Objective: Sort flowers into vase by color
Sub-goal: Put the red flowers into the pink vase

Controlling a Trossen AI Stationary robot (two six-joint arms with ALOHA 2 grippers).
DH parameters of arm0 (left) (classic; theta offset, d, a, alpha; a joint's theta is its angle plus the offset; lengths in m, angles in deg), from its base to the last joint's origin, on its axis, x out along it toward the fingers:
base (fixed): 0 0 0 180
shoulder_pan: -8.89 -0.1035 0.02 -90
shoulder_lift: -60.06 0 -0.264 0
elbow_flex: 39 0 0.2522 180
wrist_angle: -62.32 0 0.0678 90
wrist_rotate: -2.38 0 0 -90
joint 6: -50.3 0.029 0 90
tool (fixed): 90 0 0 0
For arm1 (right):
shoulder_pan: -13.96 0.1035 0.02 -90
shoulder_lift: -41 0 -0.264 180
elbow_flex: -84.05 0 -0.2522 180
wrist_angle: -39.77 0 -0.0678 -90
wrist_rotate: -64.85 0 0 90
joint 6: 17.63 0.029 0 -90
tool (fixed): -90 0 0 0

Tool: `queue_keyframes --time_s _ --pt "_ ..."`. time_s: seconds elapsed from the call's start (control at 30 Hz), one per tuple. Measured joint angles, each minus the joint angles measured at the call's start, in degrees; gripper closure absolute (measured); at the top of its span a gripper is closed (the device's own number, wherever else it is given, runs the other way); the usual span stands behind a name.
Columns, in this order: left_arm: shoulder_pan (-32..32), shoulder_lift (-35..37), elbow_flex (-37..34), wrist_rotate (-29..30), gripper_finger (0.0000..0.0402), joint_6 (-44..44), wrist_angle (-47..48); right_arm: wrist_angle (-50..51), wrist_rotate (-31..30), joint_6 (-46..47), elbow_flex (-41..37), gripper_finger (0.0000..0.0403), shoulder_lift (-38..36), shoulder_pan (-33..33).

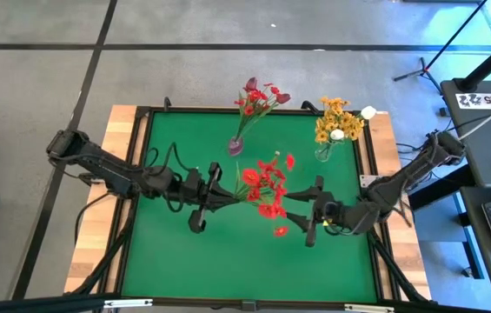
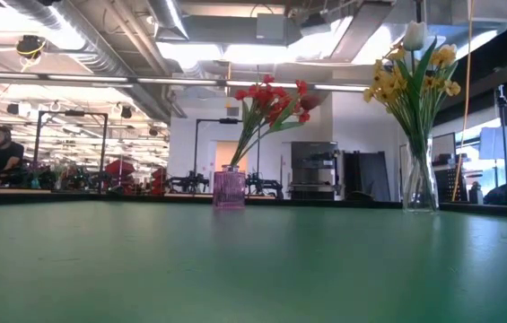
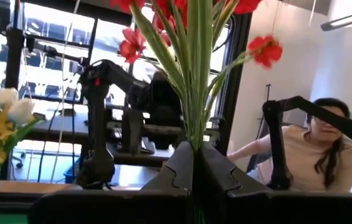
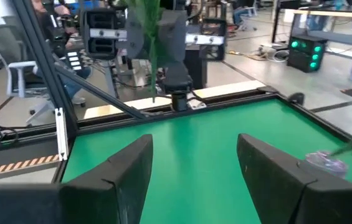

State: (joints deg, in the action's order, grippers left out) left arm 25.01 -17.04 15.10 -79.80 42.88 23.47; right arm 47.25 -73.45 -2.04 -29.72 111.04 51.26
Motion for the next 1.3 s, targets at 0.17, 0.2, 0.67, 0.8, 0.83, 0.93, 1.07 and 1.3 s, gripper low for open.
queue_keyframes --time_s 0.17,0.2,0.67,0.8,0.83,0.93,1.07,1.3 --pt "-0.6 0.0 0.0 -2.0 0.0401 0.2 -0.4 -6.1 4.7 -2.8 0.0 0.0169 3.8 -3.8" --pt "-0.9 0.0 0.0 -2.9 0.0401 -0.1 -0.1 -7.6 5.5 -3.7 0.0 0.0169 4.6 -4.6" --pt "-1.4 0.0 0.0 -4.3 0.0401 -1.6 1.6 -33.3 23.8 -10.0 0.0 0.0169 12.0 -15.1" --pt "-1.4 0.0 0.0 -4.1 0.0401 -1.6 0.1 -34.8 26.0 -10.0 0.0 0.0169 12.9 -16.1" --pt "-1.6 0.0 0.0 -4.0 0.0401 -1.6 -0.7 -35.1 26.1 -10.0 0.0 0.0169 13.1 -16.2" --pt "-3.0 0.0 0.0 -4.0 0.0401 -3.0 -2.4 -36.5 26.8 -10.3 0.0 0.0169 13.5 -16.4" --pt "-4.6 -0.5 0.0 -3.8 0.0401 -6.0 -3.5 -38.4 27.5 -11.4 0.0 0.0169 13.5 -16.3" --pt "-4.9 -4.8 1.3 -3.9 0.0401 -7.6 -3.9 -40.2 26.9 -12.6 0.0 0.0169 13.5 -16.4"
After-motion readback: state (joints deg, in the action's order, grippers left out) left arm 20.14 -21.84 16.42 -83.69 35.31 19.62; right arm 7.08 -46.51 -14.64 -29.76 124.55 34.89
